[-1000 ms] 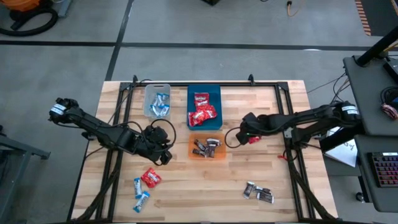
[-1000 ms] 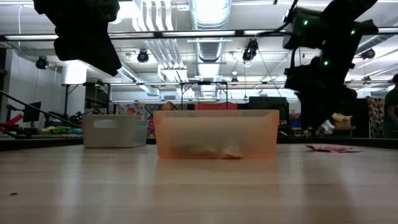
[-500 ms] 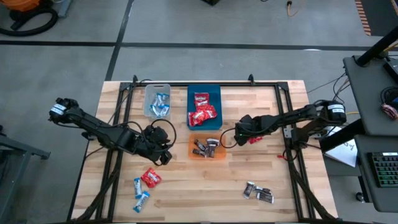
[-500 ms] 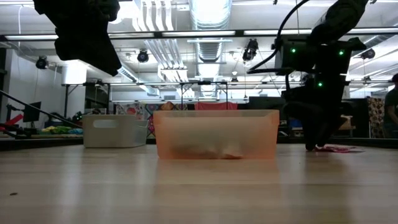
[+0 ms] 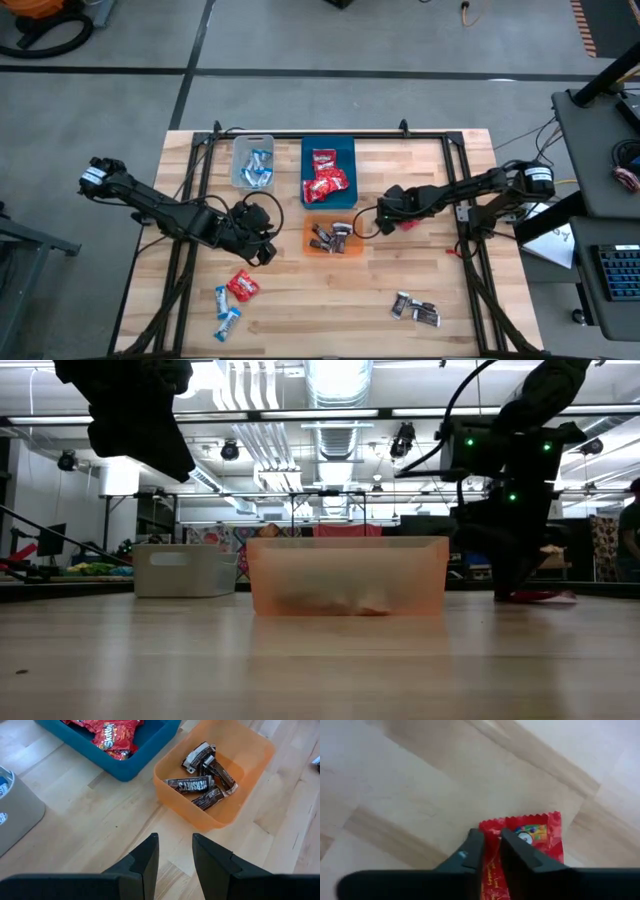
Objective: Sort candy
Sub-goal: Put the red candy into the blue bin
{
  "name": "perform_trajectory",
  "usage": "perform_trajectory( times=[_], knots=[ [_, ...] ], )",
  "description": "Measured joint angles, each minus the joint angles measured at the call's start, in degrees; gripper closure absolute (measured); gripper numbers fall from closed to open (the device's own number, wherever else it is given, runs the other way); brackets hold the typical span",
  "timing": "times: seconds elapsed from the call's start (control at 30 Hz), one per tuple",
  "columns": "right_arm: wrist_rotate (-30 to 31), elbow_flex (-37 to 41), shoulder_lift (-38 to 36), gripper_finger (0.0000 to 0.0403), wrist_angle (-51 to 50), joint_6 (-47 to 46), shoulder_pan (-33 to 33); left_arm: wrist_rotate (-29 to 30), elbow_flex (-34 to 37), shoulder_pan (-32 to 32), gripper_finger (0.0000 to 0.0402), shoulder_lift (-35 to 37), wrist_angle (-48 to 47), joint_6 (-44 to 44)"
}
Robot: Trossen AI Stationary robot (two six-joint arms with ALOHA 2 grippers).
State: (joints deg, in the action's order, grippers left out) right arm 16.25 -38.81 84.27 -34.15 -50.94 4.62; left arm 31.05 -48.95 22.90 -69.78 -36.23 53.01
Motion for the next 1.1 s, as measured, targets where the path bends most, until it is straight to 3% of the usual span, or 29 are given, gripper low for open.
perform_trajectory(
  times=[0.13, 0.37, 0.83, 0.93, 1.1],
  knots=[
    [1.19, 0.04, -0.19, 0.0389, 0.01, 1.07, 0.04, 0.0, 0.0, 0.0, 0.0299, 0.0, 0.0, -0.02],
    [1.2, 0.26, -3.2, 0.0394, -0.28, 2.16, 0.09, 0.03, 0.0, -0.01, 0.0299, 0.0, -0.02, 0.0],
    [11.83, -2.64, -16.47, 0.0395, 0.64, 7.08, 0.11, 0.07, 0.0, 0.0, 0.0299, -0.02, 0.02, 0.0],
    [10.68, -3.43, -18.52, 0.0394, -0.73, 8.52, 0.13, 0.07, 0.0, 0.0, 0.0299, -0.01, 0.02, 0.06],
    [1.85, -4.33, -20.31, 0.0394, -11.91, 7.08, 1.32, 0.0, 0.0, 0.0, 0.0299, 0.0, 0.09, 0.42]
  ],
)
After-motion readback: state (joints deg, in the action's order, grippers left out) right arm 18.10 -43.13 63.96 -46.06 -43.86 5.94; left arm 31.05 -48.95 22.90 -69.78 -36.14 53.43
